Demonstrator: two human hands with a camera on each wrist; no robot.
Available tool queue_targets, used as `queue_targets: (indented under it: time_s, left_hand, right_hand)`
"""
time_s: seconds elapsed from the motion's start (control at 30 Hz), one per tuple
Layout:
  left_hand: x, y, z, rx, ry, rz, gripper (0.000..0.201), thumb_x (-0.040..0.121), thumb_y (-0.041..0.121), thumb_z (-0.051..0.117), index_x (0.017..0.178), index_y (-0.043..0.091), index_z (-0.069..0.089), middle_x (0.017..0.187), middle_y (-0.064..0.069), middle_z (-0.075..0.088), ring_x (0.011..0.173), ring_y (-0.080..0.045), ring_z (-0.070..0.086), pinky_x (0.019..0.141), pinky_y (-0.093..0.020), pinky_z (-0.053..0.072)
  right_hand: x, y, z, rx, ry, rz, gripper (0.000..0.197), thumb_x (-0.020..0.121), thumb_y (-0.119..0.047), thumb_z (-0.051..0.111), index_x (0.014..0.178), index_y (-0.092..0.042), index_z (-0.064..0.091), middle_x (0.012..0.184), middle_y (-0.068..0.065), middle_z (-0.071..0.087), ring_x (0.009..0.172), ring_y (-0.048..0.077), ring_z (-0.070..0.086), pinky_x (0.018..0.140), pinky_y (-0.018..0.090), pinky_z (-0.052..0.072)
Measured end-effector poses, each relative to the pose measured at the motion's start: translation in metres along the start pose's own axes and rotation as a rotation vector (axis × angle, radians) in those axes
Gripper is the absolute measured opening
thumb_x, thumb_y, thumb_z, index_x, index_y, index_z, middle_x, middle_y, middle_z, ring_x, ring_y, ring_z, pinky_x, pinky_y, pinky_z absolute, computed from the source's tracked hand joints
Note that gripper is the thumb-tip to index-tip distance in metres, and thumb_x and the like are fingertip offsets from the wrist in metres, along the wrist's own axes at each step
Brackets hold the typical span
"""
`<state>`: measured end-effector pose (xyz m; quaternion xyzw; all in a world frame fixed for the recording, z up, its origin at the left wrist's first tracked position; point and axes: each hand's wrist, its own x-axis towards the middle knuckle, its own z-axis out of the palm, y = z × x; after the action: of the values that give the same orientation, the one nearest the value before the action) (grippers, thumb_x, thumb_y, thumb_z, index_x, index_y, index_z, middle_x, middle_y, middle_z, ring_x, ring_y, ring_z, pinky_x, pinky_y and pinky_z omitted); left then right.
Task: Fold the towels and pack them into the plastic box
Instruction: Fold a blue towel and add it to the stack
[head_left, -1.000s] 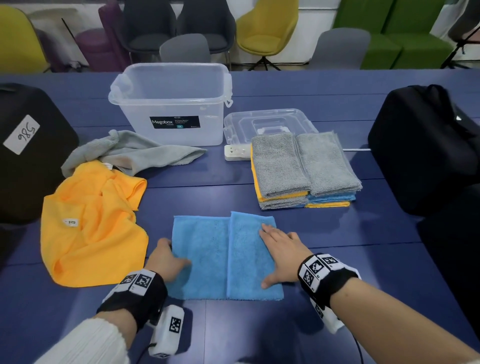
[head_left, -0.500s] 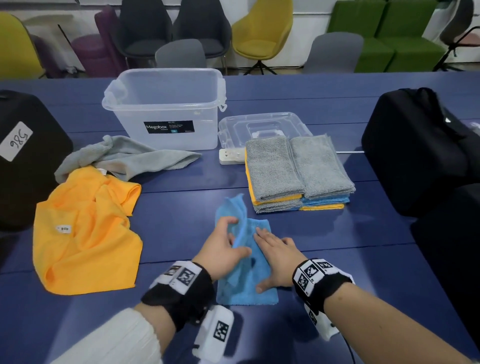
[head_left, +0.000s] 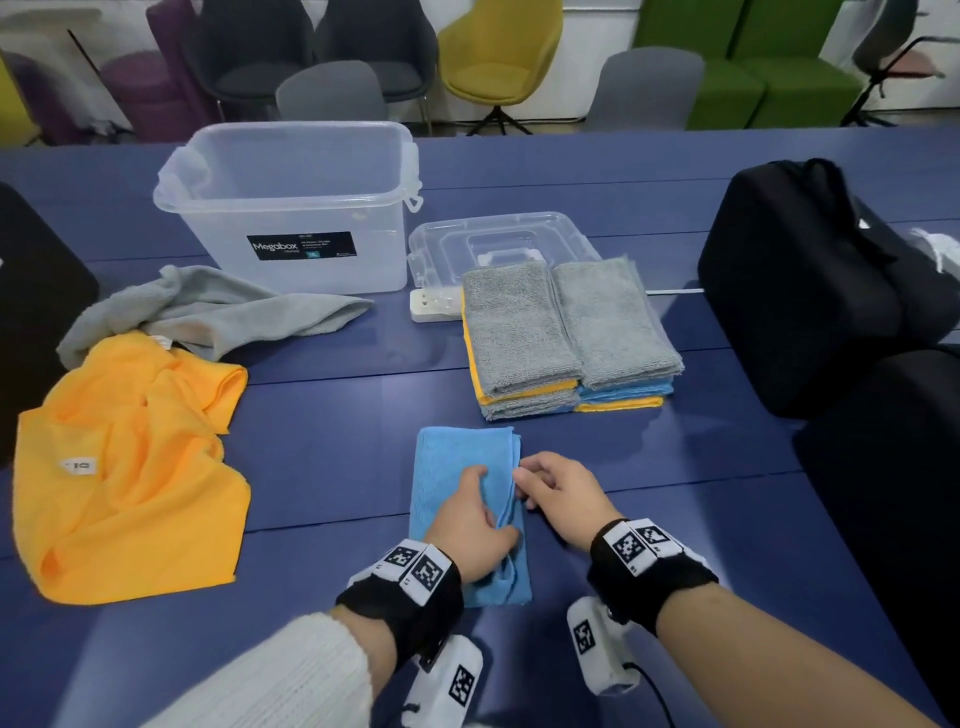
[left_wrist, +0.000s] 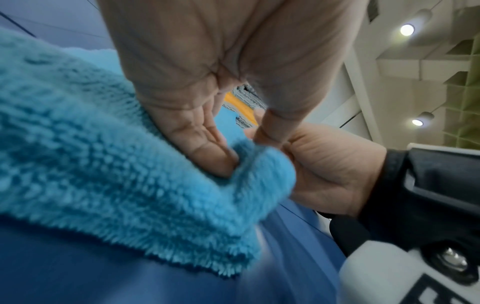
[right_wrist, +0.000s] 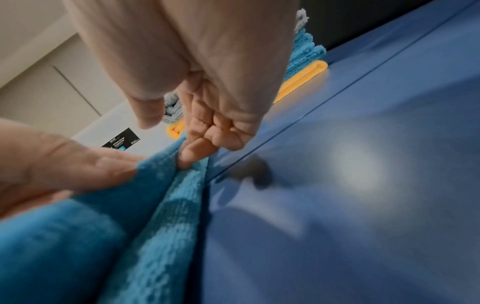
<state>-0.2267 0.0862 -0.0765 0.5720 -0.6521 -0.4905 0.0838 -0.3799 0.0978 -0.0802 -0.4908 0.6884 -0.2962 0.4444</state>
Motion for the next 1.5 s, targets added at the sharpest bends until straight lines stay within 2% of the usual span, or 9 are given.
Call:
queue_targets:
  time_s: [0.07,0.2,0.37,0.7,0.83,1.0,1.17,1.33,1.5]
  left_hand:
    - [-0.001,0.000,-0.001,-0.060,-0.023,-0.006,0.081,0.074,0.028,0.068,0.142,0.026,0.025,0.078,0.002,0.060,0.069,-0.016,0.061,0.072,-0.034,0.055]
    - [0.000,-0.007,-0.017,-0.048,0.081,0.026,0.036,0.078,0.023,0.068,0.111,0.023,0.054,0.083,0.006,0.060,0.075,-0.013,0.058,0.067,-0.018,0.042]
    - [0.004,-0.034,-0.045,0.088,0.385,-0.008,0.031,0.077,0.016,0.067,0.101,0.022,0.048,0.103,0.000,0.046,0.095,-0.019,0.049,0.086,-0.027,0.040]
    - [0.000,-0.018,-0.046,-0.534,-0.006,-0.254,0.052,0.050,0.014,0.074,0.101,0.005,0.067,0.102,-0.012,0.073,0.091,-0.029,0.070,0.089,-0.047,0.054]
    - [-0.006,0.005,-0.046,-0.687,-0.146,-0.160,0.053,0.058,0.006,0.069,0.110,0.003,0.063,0.102,-0.015,0.073,0.092,-0.033,0.069,0.085,-0.044,0.055]
    - [-0.004,0.046,-0.050,-0.875,-0.290,-0.056,0.052,0.066,0.003,0.064,0.118,0.000,0.059,0.112,-0.021,0.068,0.096,-0.034,0.068,0.085,-0.044,0.055]
    - [0.015,0.091,-0.052,-0.932,-0.297,0.112,0.058,0.071,0.001,0.064,0.127,0.006,0.051,0.121,-0.015,0.065,0.106,-0.030,0.065,0.086,-0.041,0.056]
    - [0.055,0.134,-0.054,-0.744,-0.086,0.265,0.105,0.073,-0.016,0.065,0.149,0.029,0.008,0.124,-0.004,0.056,0.107,-0.017,0.061,0.087,-0.037,0.054]
    - [0.103,0.169,-0.054,-0.370,0.053,0.477,0.055,0.076,0.011,0.063,0.128,0.026,0.054,0.134,-0.004,0.051,0.120,-0.026,0.056,0.104,-0.046,0.045]
  right_hand:
    - [0.004,-0.004,0.002,0.015,0.030,0.023,0.016,0.086,-0.026,0.069,0.097,-0.021,0.060,0.084,0.003,0.071,0.071,0.010,0.063,0.070,0.022,0.050]
    - [0.009,-0.008,0.004,-0.095,0.077,0.034,0.022,0.077,-0.012,0.075,0.087,-0.021,0.057,0.072,-0.003,0.064,0.066,0.006,0.056,0.057,0.007,0.041]
    - [0.009,-0.005,0.002,-0.156,0.082,0.128,0.019,0.079,-0.011,0.073,0.083,-0.015,0.055,0.076,0.007,0.069,0.065,0.009,0.063,0.057,0.017,0.044]
    - [0.008,0.002,0.012,-0.090,0.075,0.203,0.012,0.087,-0.013,0.062,0.079,-0.005,0.058,0.068,0.004,0.065,0.050,0.008,0.060,0.057,0.028,0.056]
    - [0.001,0.003,0.008,0.187,-0.084,0.231,0.038,0.095,-0.041,0.051,0.085,-0.005,0.059,0.075,0.003,0.062,0.061,0.011,0.059,0.059,0.029,0.052]
    - [-0.015,-0.006,-0.014,0.665,-0.249,0.210,0.052,0.089,-0.047,0.059,0.119,-0.004,0.060,0.115,0.013,0.069,0.106,0.029,0.066,0.095,0.045,0.051]
    - [0.001,-0.028,-0.061,0.693,0.105,-0.021,0.025,0.099,-0.023,0.048,0.119,-0.009,0.056,0.113,0.012,0.069,0.101,0.029,0.068,0.087,0.047,0.055]
    - [0.039,-0.050,-0.119,0.339,0.412,-0.151,0.007,0.097,-0.031,0.047,0.094,-0.026,0.051,0.098,-0.003,0.064,0.090,0.015,0.063,0.076,0.035,0.051]
    - [0.083,-0.072,-0.170,0.259,0.498,-0.180,0.012,0.093,-0.015,0.041,0.088,-0.019,0.051,0.084,-0.006,0.055,0.078,0.014,0.054,0.068,0.030,0.045]
